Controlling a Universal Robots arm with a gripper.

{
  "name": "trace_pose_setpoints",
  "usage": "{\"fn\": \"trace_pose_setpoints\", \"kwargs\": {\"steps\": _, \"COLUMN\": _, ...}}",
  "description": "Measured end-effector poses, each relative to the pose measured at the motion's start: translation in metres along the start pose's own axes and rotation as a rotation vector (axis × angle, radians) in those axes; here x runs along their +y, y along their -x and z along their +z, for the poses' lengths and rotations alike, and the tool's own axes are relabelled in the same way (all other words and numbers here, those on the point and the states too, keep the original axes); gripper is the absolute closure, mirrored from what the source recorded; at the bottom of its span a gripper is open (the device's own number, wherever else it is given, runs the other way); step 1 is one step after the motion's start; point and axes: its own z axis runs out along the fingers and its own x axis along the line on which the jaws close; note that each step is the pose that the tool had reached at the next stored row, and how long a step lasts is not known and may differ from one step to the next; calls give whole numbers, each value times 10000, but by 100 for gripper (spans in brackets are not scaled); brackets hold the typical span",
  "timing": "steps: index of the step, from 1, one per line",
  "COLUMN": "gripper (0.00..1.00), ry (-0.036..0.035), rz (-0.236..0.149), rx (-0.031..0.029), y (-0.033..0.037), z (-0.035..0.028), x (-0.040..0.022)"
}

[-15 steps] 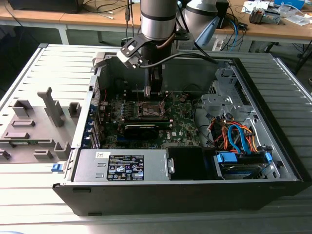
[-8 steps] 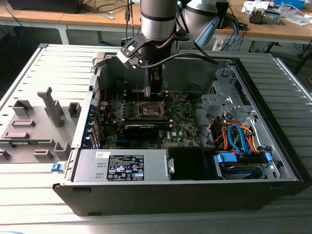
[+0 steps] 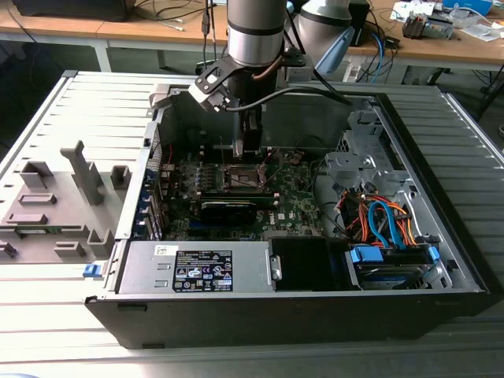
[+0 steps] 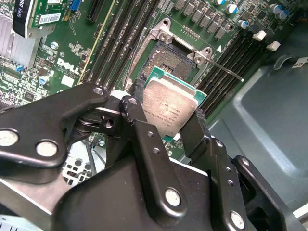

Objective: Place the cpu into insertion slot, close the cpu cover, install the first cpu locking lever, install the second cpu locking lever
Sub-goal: 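Place the cpu into insertion slot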

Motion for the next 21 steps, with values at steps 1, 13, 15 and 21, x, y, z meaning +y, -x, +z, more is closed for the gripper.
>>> {"fn": "trace_pose_setpoints", "kwargs": {"steps": 1, "gripper": 45, "ry": 0, "rz": 0, "rx": 0, "y": 0, "z": 1, "x": 0}}
{"fn": "trace_pose_setpoints", "kwargs": {"steps": 13, "gripper": 45, "ry": 0, "rz": 0, "rx": 0, "y": -1, "z": 33, "x": 0}}
{"fn": "trace_pose_setpoints", "kwargs": {"steps": 15, "gripper": 45, "ry": 1, "rz": 0, "rx": 2, "y": -1, "z": 42, "x": 0}}
{"fn": "trace_pose_setpoints", "kwargs": {"steps": 21, "gripper": 45, "ry": 0, "rz": -1, "rx": 0, "y": -1, "z": 84, "x": 0}}
